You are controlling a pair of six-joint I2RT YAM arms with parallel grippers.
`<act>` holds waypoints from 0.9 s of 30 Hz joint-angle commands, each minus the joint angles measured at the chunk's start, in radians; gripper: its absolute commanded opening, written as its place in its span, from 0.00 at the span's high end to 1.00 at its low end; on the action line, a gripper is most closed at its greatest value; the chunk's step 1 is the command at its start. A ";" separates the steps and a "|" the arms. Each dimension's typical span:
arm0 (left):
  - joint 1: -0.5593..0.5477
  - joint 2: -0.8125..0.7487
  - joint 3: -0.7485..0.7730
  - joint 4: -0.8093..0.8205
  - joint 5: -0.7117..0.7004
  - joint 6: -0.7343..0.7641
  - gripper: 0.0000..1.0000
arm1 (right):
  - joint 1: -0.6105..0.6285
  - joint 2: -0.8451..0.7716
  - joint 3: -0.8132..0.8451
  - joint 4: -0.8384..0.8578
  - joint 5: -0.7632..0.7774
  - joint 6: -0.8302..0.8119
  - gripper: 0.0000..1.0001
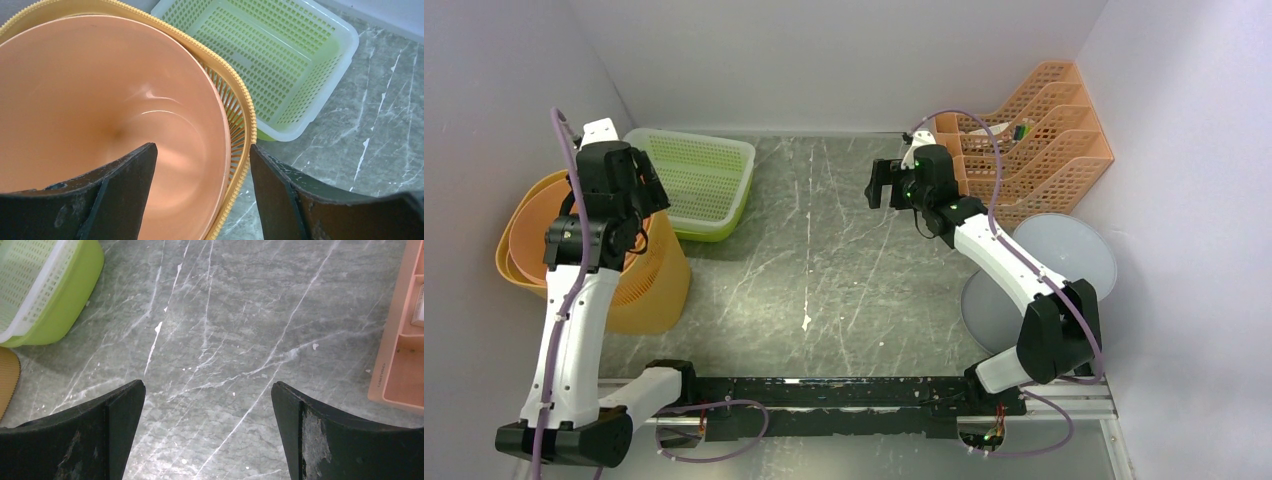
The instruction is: Turn the large container upside down
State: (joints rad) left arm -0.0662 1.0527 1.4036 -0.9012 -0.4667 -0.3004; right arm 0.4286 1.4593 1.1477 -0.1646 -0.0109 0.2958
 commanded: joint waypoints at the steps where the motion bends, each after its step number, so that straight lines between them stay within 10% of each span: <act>1: 0.014 -0.016 0.022 0.018 -0.011 -0.014 0.21 | 0.005 -0.019 -0.014 0.027 0.000 -0.001 0.00; 18: 0.125 0.035 -0.108 0.158 0.083 -0.001 0.30 | 0.006 -0.037 -0.017 0.009 0.027 -0.018 0.00; 27: 0.257 0.067 -0.234 0.264 0.275 0.023 0.50 | 0.005 -0.057 0.008 -0.008 0.037 -0.015 0.00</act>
State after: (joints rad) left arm 0.1352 1.0912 1.2369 -0.6487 -0.2699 -0.3149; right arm 0.4286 1.4471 1.1370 -0.1703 0.0051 0.2905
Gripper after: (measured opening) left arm 0.560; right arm 0.999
